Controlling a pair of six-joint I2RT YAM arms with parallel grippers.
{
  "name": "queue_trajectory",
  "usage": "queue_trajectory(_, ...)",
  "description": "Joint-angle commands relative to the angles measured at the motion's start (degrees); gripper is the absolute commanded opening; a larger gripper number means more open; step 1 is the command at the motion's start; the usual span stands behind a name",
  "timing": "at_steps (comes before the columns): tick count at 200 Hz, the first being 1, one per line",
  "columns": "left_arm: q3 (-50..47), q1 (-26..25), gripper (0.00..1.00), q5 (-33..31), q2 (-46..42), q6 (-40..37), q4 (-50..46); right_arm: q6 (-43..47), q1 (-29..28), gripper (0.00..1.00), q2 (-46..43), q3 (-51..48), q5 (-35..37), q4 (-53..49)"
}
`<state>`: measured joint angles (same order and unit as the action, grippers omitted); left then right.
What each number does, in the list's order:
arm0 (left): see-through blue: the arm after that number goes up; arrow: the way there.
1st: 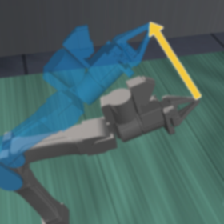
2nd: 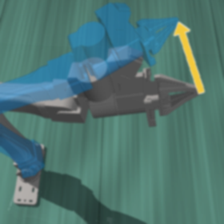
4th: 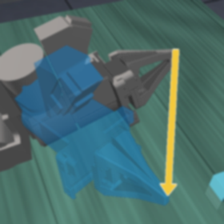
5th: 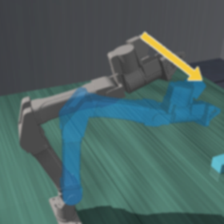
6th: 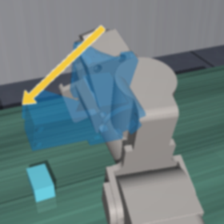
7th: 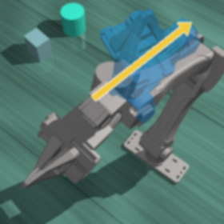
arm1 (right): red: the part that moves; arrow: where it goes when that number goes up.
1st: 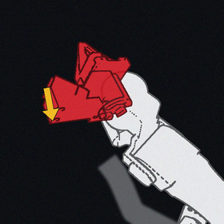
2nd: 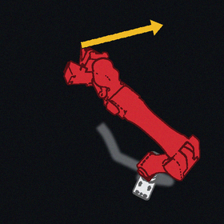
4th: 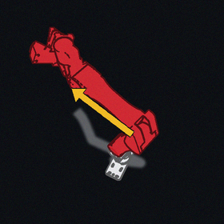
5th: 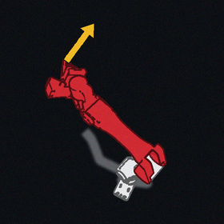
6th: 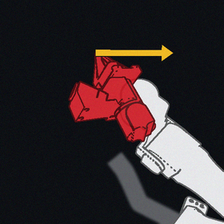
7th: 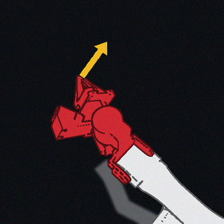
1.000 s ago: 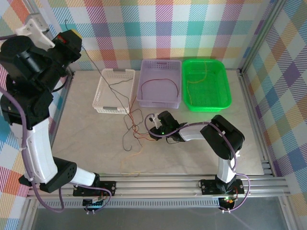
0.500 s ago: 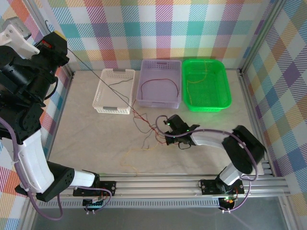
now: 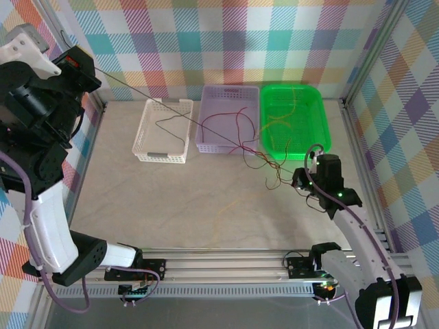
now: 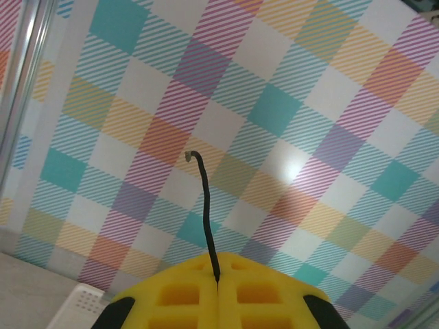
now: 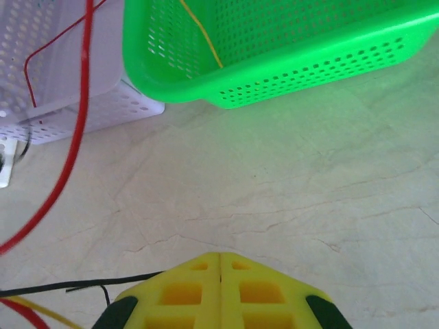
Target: Untangle the cables
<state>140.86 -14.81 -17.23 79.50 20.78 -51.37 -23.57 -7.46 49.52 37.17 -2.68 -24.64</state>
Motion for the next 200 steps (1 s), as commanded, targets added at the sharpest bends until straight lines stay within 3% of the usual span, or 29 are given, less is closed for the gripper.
queue_trajectory(1, -0.1, 0.7, 0.00, -5.8, 0.7, -4.1, 5.8, -1.5, 4.3, 0.00, -1.4, -1.5, -1.9, -6.4)
queue_trajectory(54, -0.4, 0.7, 0.00, -10.3, 0.1, -7.9, 8.4, -5.3, 16.9, 0.00, -3.1, -3.4, -6.0, -6.2)
queue_trajectory(90, -2.3, 0.7, 0.00, -9.1, -0.1, -7.3, 8.5, -5.2, 17.9, 0.00, -2.7, -3.4, -9.8, -3.8)
queue_trajectory(110, -2.3, 0.7, 0.00, -5.9, 0.9, -5.5, 7.7, -4.5, 17.4, 0.00, -3.5, -4.6, -19.4, 1.8)
queue_trajectory(122, -1.6, 0.7, 0.00, -2.9, 2.0, -3.9, 6.7, -4.3, 14.7, 0.00, -3.5, -5.2, -24.0, 6.8)
queue_trajectory(127, -1.2, 0.7, 0.00, -1.5, 2.6, -3.2, 6.4, -3.5, 12.2, 0.05, -3.0, -5.0, -24.3, 7.8)
queue_trajectory(145, -0.1, 0.7, 0.00, 1.4, 4.1, -1.6, 5.4, 0.7, -1.2, 0.15, 0.0, -1.9, -15.8, 6.7)
queue_trajectory(157, 1.4, 0.7, 0.00, 2.0, 4.9, -1.6, 4.9, 3.1, -8.8, 0.25, 2.0, -1.1, -11.8, 7.9)
queue_trajectory(176, 3.2, 0.7, 0.00, 3.0, 5.3, -1.5, 4.9, 4.5, -14.8, 0.51, 6.3, -0.6, -13.9, 11.5)
queue_trajectory(200, 3.4, 0.7, 0.00, 4.5, 5.0, -0.8, 4.5, 6.8, -21.9, 0.68, 12.3, 0.3, -13.8, 16.6)
